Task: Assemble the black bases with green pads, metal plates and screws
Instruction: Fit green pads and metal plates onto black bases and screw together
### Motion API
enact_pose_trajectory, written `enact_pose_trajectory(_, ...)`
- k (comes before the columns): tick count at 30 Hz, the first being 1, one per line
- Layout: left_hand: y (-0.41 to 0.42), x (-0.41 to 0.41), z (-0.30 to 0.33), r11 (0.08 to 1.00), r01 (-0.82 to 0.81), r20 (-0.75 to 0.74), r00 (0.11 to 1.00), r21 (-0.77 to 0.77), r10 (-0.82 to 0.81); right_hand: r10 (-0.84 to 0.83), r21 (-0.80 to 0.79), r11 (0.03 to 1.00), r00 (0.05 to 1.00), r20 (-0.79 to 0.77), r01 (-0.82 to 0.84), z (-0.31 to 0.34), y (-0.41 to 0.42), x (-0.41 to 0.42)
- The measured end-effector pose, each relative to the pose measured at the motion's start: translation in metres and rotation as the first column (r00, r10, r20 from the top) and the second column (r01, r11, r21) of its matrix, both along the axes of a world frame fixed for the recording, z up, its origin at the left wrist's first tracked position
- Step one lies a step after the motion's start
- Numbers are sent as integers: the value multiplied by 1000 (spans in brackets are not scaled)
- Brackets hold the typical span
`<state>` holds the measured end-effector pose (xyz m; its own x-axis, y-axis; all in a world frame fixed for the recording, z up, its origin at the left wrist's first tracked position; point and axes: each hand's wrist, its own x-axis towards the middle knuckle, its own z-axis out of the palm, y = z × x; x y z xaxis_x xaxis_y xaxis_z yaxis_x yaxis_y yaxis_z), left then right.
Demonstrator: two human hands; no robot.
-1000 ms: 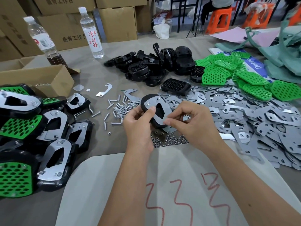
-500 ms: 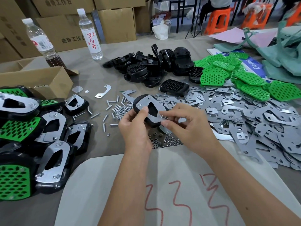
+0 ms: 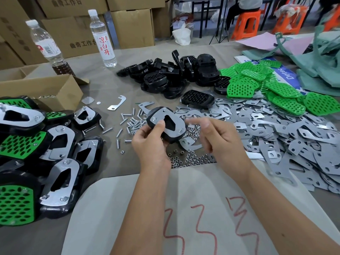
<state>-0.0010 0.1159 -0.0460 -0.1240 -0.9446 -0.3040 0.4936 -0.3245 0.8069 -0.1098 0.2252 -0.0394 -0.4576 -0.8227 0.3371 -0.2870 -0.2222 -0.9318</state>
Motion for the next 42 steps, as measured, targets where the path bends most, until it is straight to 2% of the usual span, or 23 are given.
enact_pose_trajectory(2,0,0,-1,1000,-9,2,1000,-4,9,65,43,997,998,14,-65,-1,-1,1)
enact_pose_trajectory(5,-3,1,0,999,-33,3,999,-1,33,15,25,1000,998,56,-16,-1,1,-2)
enact_pose_trajectory(7,-3,0,-1,1000,-22,8,1000,-4,22,-3,14,1000,999,46,2,-1,1,-1)
enact_pose_trajectory(10,0,-1,-1,999,-33,24,999,-15,33,60,67,996,998,-5,-59,-1,-2,1)
enact_pose_trajectory(13,-1,1,-1,997,-66,48,997,-30,68,-9,60,998,1000,-15,10,0,0,0)
enact_pose_trajectory(15,-1,0,-2,993,-63,102,992,-96,73,-107,33,993,971,-212,116,-3,-1,-2)
enact_pose_trajectory(17,4,-1,0,981,-50,191,978,-186,86,-144,81,975,863,-483,208,-6,-6,-2)
enact_pose_trajectory(18,7,-2,2,974,-39,221,971,-221,89,-104,141,965,818,-566,220,-6,-9,0)
enact_pose_trajectory(20,10,-3,4,964,-21,263,960,-264,93,-3,253,941,753,-658,224,-5,-13,4)
enact_pose_trajectory(22,10,-3,3,957,-19,282,954,-288,104,31,279,930,703,-710,241,-5,-14,5)
enact_pose_trajectory(26,11,-4,0,944,-7,282,954,-329,105,30,264,929,657,-753,261,-1,-11,10)
enact_pose_trajectory(29,16,-8,0,930,-36,256,957,-366,138,-57,213,913,626,-778,348,-1,-11,13)
enact_pose_trajectory(34,31,-18,-1,903,-72,229,956,-424,184,-232,211,795,606,-761,569,-2,-15,17)
enact_pose_trajectory(36,35,-20,-3,891,-54,248,951,-450,183,-311,221,755,635,-707,617,-5,-16,17)
enact_pose_trajectory(38,36,-21,-3,887,-33,259,951,-460,170,-354,230,760,684,-638,608,-4,-15,13)
enact_pose_trajectory(40,34,-20,-3,884,-18,265,951,-467,159,-306,229,793,694,-651,564,0,-12,8)
enact_pose_trajectory(42,28,-18,-3,885,-22,276,946,-465,168,-183,244,833,664,-726,496,5,-9,4)
